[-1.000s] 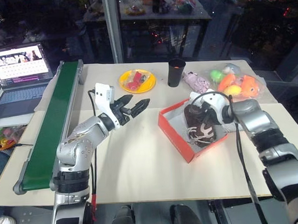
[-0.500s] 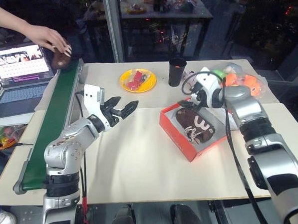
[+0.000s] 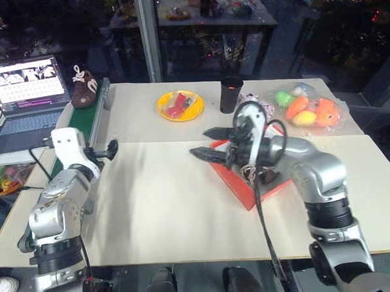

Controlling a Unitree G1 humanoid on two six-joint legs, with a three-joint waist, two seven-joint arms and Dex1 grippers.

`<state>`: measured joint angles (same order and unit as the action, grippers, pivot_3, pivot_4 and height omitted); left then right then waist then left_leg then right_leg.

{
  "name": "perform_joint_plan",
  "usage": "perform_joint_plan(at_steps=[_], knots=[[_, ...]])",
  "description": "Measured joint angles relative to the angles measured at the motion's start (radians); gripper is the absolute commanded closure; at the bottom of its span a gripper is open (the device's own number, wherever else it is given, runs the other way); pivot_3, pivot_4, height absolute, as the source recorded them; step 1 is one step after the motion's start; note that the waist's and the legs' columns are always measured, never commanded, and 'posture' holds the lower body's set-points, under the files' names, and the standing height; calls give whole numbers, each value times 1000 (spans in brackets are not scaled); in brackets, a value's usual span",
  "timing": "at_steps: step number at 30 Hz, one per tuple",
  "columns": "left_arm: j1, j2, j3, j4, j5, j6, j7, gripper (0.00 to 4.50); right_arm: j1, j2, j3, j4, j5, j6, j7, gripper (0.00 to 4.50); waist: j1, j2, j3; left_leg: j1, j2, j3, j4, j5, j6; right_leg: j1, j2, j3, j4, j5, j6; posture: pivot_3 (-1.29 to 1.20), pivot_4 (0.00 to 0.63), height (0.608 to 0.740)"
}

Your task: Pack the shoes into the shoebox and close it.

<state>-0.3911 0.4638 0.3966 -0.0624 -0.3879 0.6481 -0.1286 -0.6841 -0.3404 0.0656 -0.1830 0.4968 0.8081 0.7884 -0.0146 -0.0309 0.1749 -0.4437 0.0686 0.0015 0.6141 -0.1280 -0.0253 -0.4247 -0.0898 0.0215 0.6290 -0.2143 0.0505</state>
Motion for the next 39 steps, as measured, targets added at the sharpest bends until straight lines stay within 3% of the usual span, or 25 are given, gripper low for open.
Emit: perform_joint_plan(at_steps=[6,14,30,38,39], knots=[[28,61,88,136,34,-96,-3,0,-1,-12,84,10,-55,-55,17,42,1,0,0,0,0,0,-1,0,0,-1,0,-1,0,2,-3,0,150,736],[21,141,97,360,62,-261,-117,0,33,-21,160,58,-162,-118,-9,42,3,-2,-1,0,0,0,-2,-2,-6,-1,-1,-2,-1,1,-3,0,150,736],[-249,242,12,858,143,-583,-284,0,70,-43,157,23,-168,-114,-43,42,3,-3,-1,-1,1,0,-4,0,-7,-2,-1,-4,-1,0,-1,0,150,736],[-286,253,-7,979,155,-573,-292,0,70,-72,157,5,-168,-103,-43,42,1,-3,-1,-1,1,0,-4,0,-6,-2,0,-4,0,-1,1,0,150,736],[-287,254,-7,997,152,-544,-299,518,70,-78,157,3,-168,-102,-44,0,1,-3,-1,-1,1,0,-4,0,-6,-2,0,-4,0,-1,2,0,150,736]])
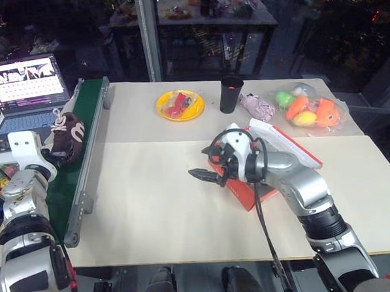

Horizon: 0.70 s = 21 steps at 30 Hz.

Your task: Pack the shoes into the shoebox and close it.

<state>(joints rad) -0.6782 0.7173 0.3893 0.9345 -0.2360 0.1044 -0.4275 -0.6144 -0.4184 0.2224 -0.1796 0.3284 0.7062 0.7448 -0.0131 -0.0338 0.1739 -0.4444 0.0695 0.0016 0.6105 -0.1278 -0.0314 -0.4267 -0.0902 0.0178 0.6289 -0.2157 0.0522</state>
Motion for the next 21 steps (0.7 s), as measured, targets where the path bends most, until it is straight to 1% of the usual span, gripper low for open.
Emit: perform_joint_plan(at_steps=[1,2,6,7,8,9,12,14,15,18,21], knots=[[-5,0,-1,2,-2,15,-10,649,0,-6,0,0,0,1,0,0,0,0,0,0,0,0,0,0,0,0,0,0,0,0,0,0,150,736],[-15,3,-4,3,-3,45,-29,1110,0,-7,-1,-1,-1,2,-2,0,1,0,0,1,0,0,0,0,0,1,0,0,1,0,0,0,150,736],[-17,24,-8,-13,-16,118,-88,2379,0,-16,-1,-14,0,7,-5,0,7,1,0,3,0,0,0,-3,-4,3,-1,0,1,-1,0,0,150,736],[-15,22,-8,-23,-21,123,-96,2770,0,-19,-1,-20,0,14,-7,0,10,1,-1,3,0,0,0,-3,-4,3,-1,0,1,-1,0,0,150,736],[-14,20,-7,-30,-24,123,-100,3007,0,-20,-1,-24,0,17,-8,0,13,1,-1,3,0,0,0,-3,-4,3,-1,0,1,-1,0,0,150,736],[-11,12,-6,-44,-28,125,-102,3349,0,-22,-1,-32,0,22,-8,0,16,1,-1,3,0,0,0,-3,-4,3,-1,0,1,-1,0,0,150,736],[0,-4,-6,-72,-36,136,-101,4187,0,-30,-1,-47,1,28,-8,0,26,1,-1,3,0,0,0,-3,-4,3,-1,0,1,-1,0,0,150,736],[11,-13,-1,-92,-41,140,-100,4483,0,-36,-1,-53,4,34,-8,0,29,1,-1,3,0,0,0,-3,-4,3,-1,0,1,-1,0,0,150,736],[16,-22,2,-108,-42,144,-98,4498,0,-41,-1,-55,6,41,-7,0,32,1,-1,3,0,0,0,-3,-5,3,-1,-1,1,-1,0,0,150,736],[52,-87,11,-228,-70,175,-80,4498,1,-47,-12,-65,13,67,-8,0,44,1,-1,1,0,0,0,-2,-6,3,-2,-3,0,-1,0,0,150,736],[67,-181,-1,-398,-130,249,-73,4498,-12,11,-83,-68,94,131,-37,0,52,-1,0,-3,0,0,2,0,-5,2,-2,-3,0,3,-5,0,150,736]])
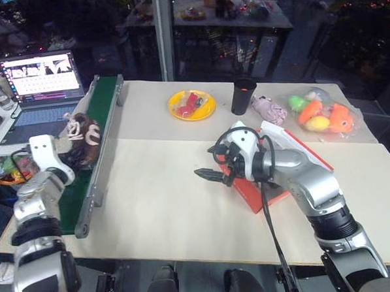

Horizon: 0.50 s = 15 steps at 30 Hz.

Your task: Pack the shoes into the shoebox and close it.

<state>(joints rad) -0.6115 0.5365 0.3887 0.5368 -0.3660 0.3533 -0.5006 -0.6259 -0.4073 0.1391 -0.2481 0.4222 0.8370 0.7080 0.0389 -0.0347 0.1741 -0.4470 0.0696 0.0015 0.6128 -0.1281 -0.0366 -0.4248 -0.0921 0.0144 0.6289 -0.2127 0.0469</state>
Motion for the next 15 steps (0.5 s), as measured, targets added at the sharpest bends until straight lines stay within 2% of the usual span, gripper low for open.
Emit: perform_joint_plan(at_steps=[4,6,12,15], knots=[[-39,-172,-65,-314,-120,123,42,4498,-125,157,-246,60,180,143,-154,0,-3,-4,2,-4,0,-1,2,4,5,-1,0,0,-1,2,0,0,150,736],[-74,-236,-104,-414,-157,160,68,4498,-189,201,-337,89,238,191,-228,0,-9,-4,2,-3,0,-1,1,4,6,-1,0,0,-1,2,0,0,150,736],[-108,-375,-184,-504,-199,229,133,4498,-268,245,-507,208,339,272,-401,0,-38,-4,2,-2,0,-1,0,4,7,-1,1,1,0,2,0,0,150,736],[-109,-419,-227,-517,-213,247,137,4498,-286,245,-517,221,346,286,-445,0,-51,-4,2,-2,0,-1,0,4,7,-1,1,1,0,2,0,0,150,736]])
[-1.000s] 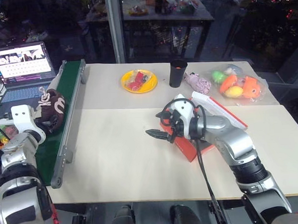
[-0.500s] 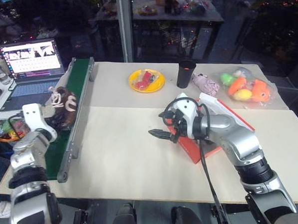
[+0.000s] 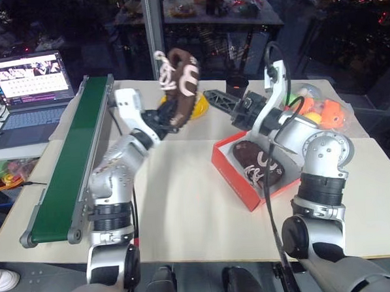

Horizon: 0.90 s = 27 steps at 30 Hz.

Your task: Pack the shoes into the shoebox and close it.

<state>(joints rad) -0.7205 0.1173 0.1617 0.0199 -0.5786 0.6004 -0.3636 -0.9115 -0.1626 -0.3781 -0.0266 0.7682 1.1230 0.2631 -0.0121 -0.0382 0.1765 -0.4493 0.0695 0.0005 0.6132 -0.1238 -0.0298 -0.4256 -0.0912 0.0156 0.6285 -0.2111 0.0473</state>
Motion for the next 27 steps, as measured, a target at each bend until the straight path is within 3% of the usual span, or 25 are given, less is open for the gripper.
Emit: perform_joint_plan(at_steps=[7,10,19,22,24,27], knots=[[-21,-50,-44,-37,-21,24,2,4498,0,-10,19,3,-1,1,-48,0,-5,0,0,0,0,0,0,0,0,0,0,0,0,0,0,0,150,736],[-21,-56,-49,-45,-27,40,6,4500,0,-5,19,12,0,-2,-55,648,-5,0,0,0,0,0,0,0,0,0,0,0,0,0,0,0,150,736],[-25,-53,-53,-45,-22,56,27,4500,-8,20,7,46,23,-45,-82,3750,-4,0,0,0,0,0,0,0,0,0,0,0,-1,0,0,0,150,736],[-35,-48,-47,-45,-16,52,33,4500,-26,19,7,64,34,-52,-91,4079,-4,0,0,0,0,0,0,0,0,0,0,0,-1,0,0,0,150,736],[-40,-45,-41,-45,-17,52,35,3529,-33,19,7,76,36,-60,-92,4094,-3,0,0,0,0,0,0,0,0,0,0,0,-1,0,0,0,150,736],[-41,-43,-4,-43,-46,53,33,2574,-61,-27,-5,92,21,-112,-101,4122,-1,1,1,-2,0,0,0,0,0,-1,0,0,-1,0,0,0,150,736]])
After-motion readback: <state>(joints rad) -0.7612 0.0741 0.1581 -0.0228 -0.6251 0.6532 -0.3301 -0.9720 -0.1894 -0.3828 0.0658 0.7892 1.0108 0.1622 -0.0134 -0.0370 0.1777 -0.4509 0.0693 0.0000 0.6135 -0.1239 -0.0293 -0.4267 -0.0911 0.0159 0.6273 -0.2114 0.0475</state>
